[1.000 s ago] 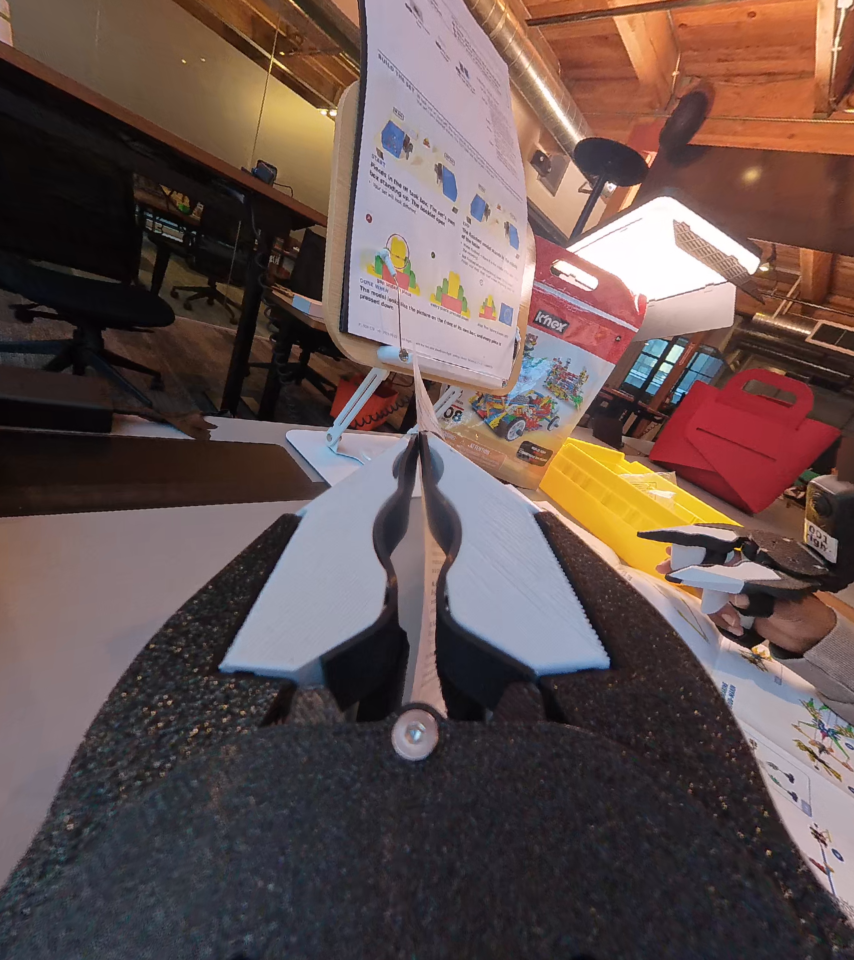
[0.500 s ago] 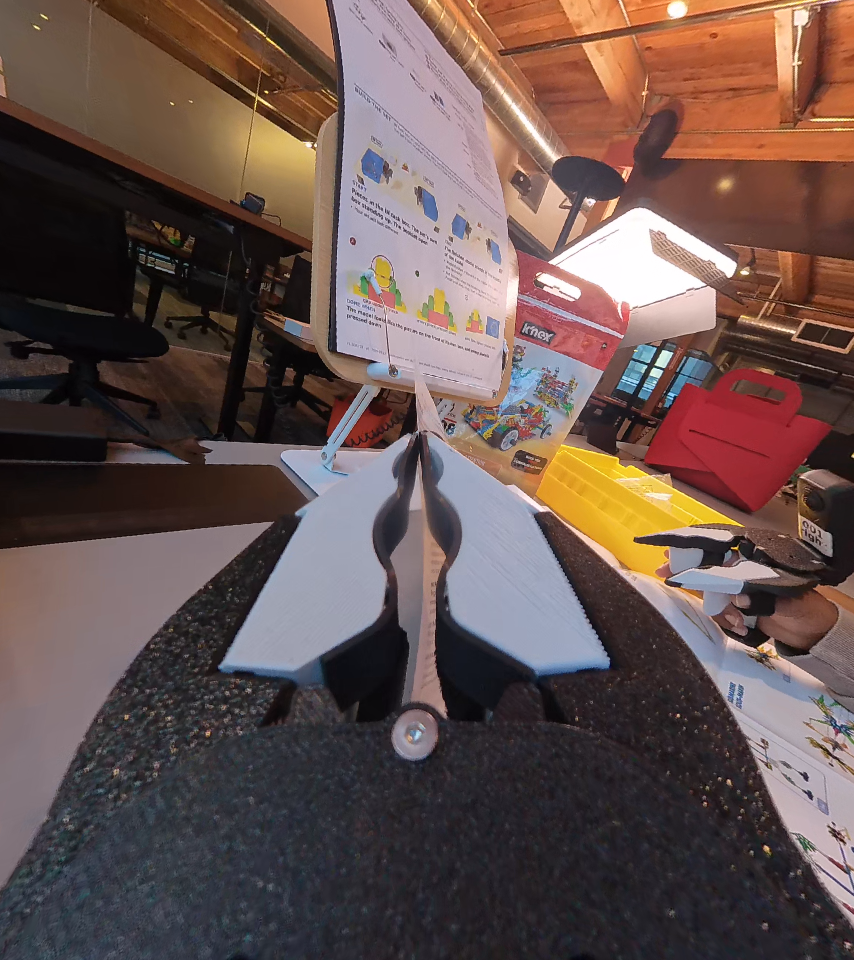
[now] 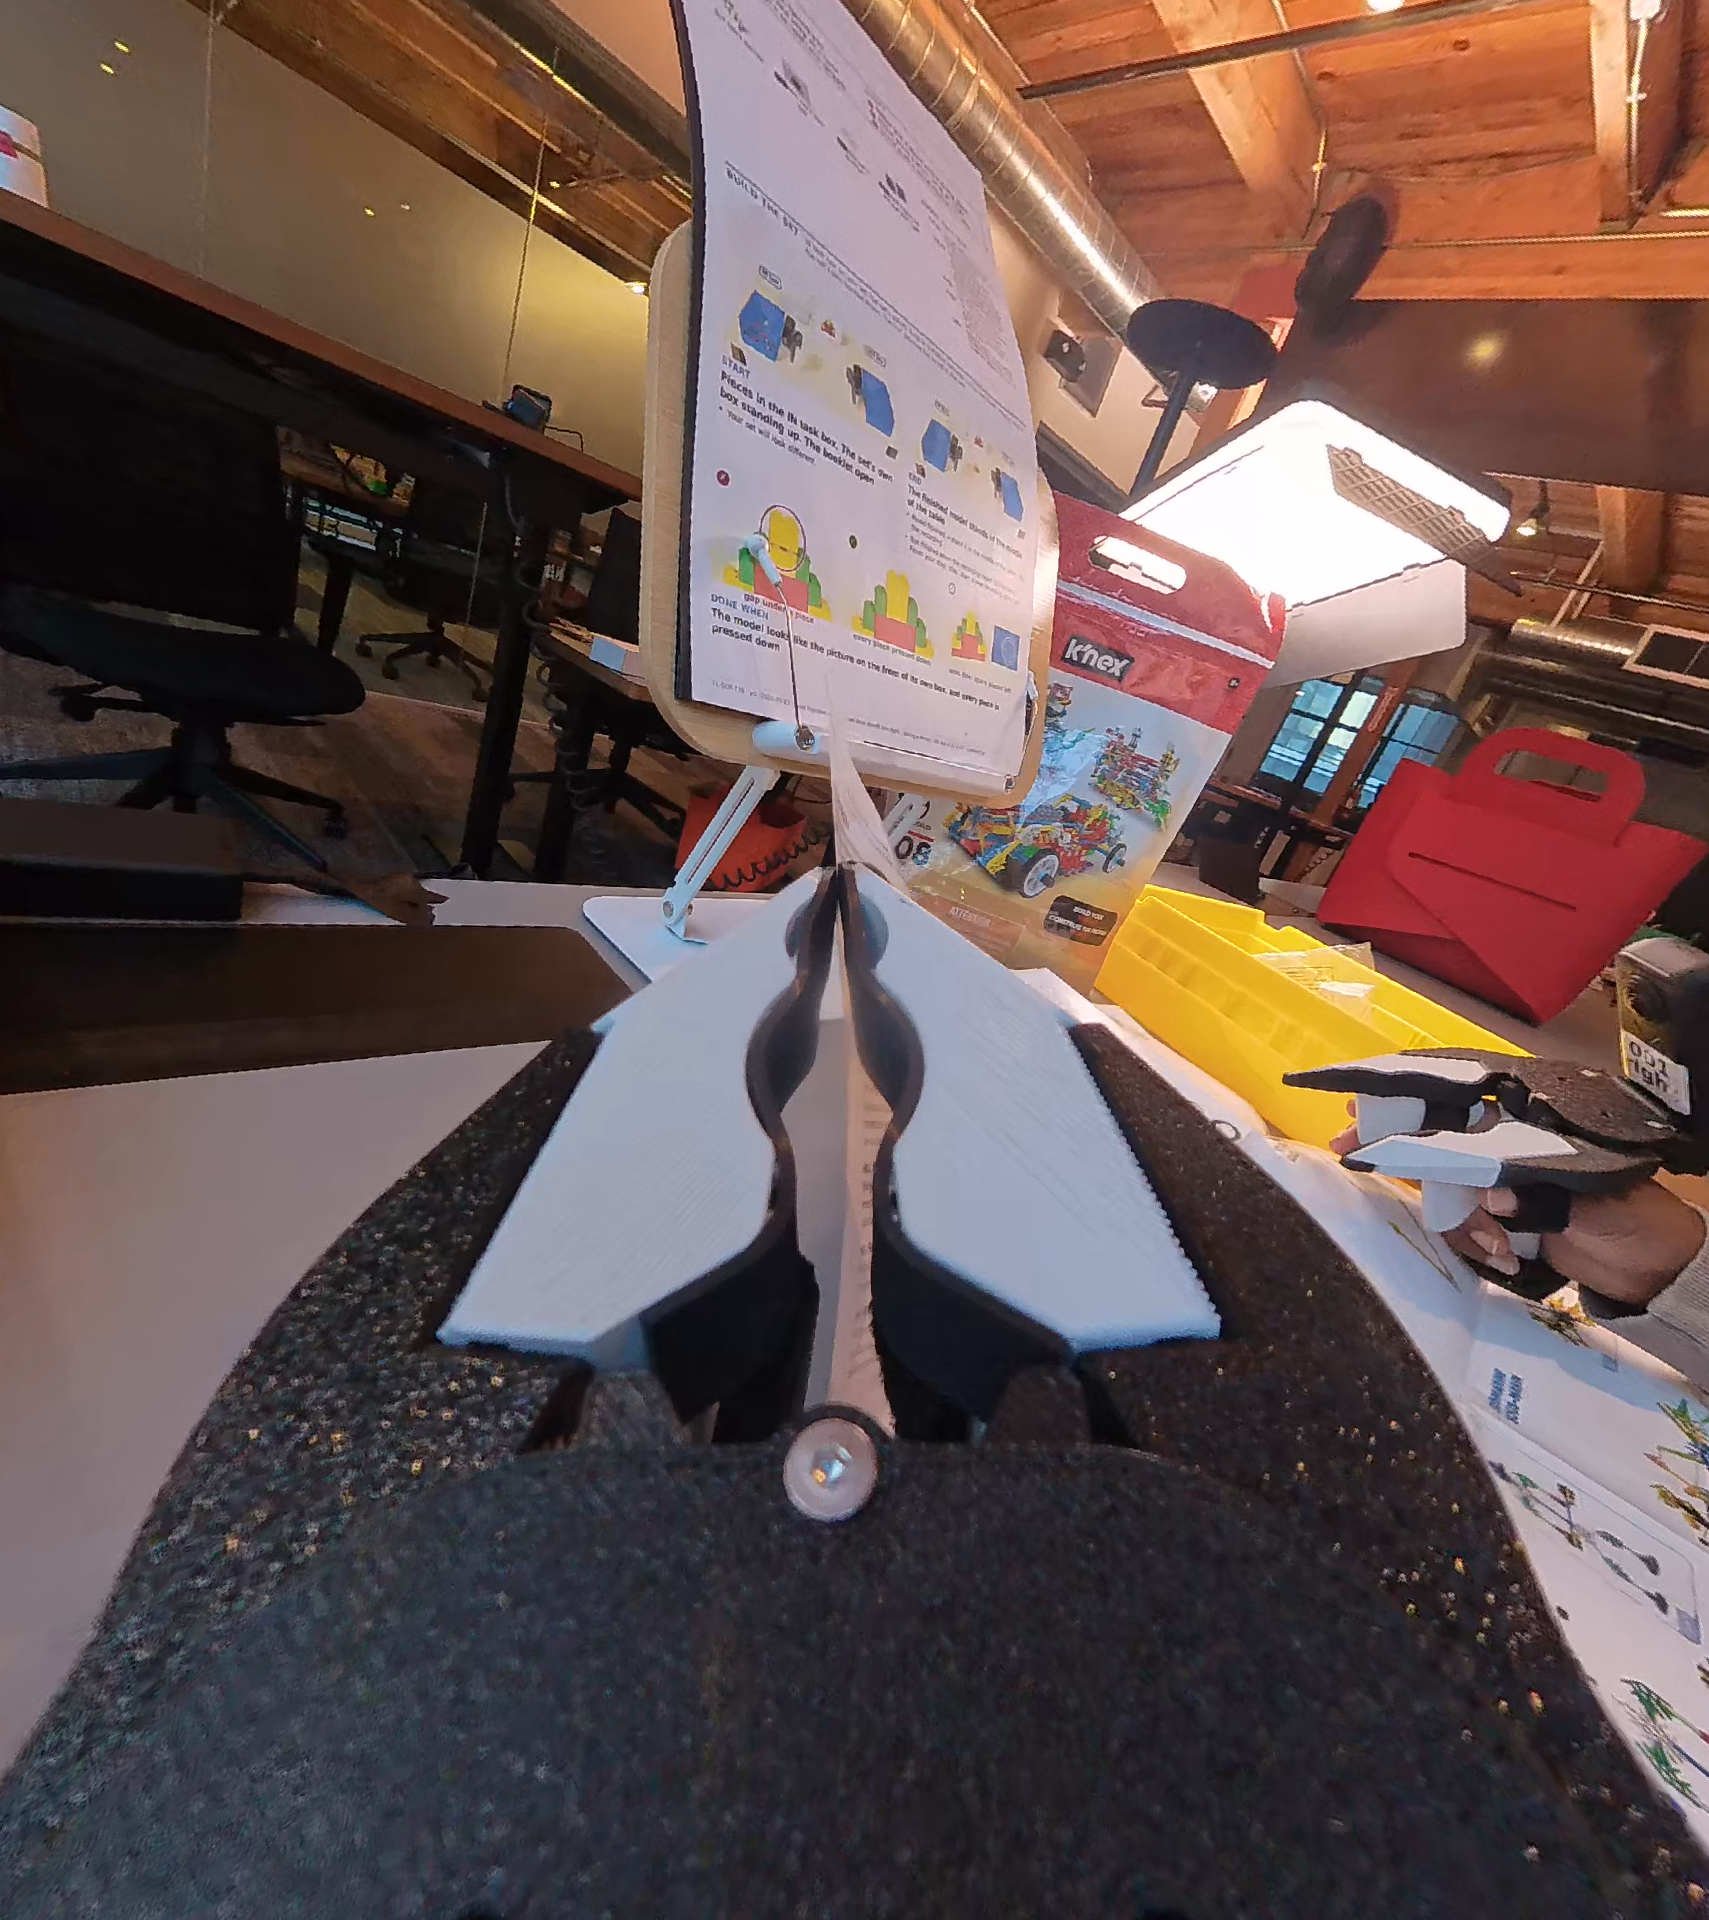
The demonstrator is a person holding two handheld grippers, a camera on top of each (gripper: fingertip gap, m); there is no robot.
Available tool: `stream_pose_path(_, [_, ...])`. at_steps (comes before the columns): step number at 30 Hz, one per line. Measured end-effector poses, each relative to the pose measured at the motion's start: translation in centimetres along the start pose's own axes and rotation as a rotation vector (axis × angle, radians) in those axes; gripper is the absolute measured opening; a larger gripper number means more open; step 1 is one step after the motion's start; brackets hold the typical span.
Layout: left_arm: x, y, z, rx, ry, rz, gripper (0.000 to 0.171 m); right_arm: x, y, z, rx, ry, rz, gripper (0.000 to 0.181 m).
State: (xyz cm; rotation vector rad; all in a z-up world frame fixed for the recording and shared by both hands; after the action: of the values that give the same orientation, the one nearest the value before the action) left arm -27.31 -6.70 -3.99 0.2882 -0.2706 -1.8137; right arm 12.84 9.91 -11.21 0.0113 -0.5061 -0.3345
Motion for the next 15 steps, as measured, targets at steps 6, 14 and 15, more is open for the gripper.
stream_pose_path(6, [-0.3, -0.5, -0.7, 0.002, -0.021, 0.029, 0.0, 1.0, 0.1, 1.0, 0.013, 0.041, -0.023, 0.063])
stream_pose_path(14, [-0.2, -0.4, -0.6, -0.021, -0.019, 0.048, 0.0, 1.2, -0.1, 1.3, 0.006, 0.058, -0.017, 0.063])
stream_pose_path(15, [-0.2, -0.4, -0.6, -0.024, -0.019, 0.05, 0.0, 1.2, -0.1, 1.3, 0.006, 0.057, -0.017, 0.063])
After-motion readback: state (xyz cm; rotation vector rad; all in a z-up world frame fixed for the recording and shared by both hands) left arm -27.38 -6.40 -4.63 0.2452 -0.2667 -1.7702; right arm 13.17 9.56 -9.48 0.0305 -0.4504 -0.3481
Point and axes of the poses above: each gripper's, where its closed fingertips meet, x back along the fingers, z out of its top, y = z × x across the jaws, the point moved 6 cm from there along x, back along the fingers, and after that the axes turned 8 degrees about -y, right-handed, at the moved point
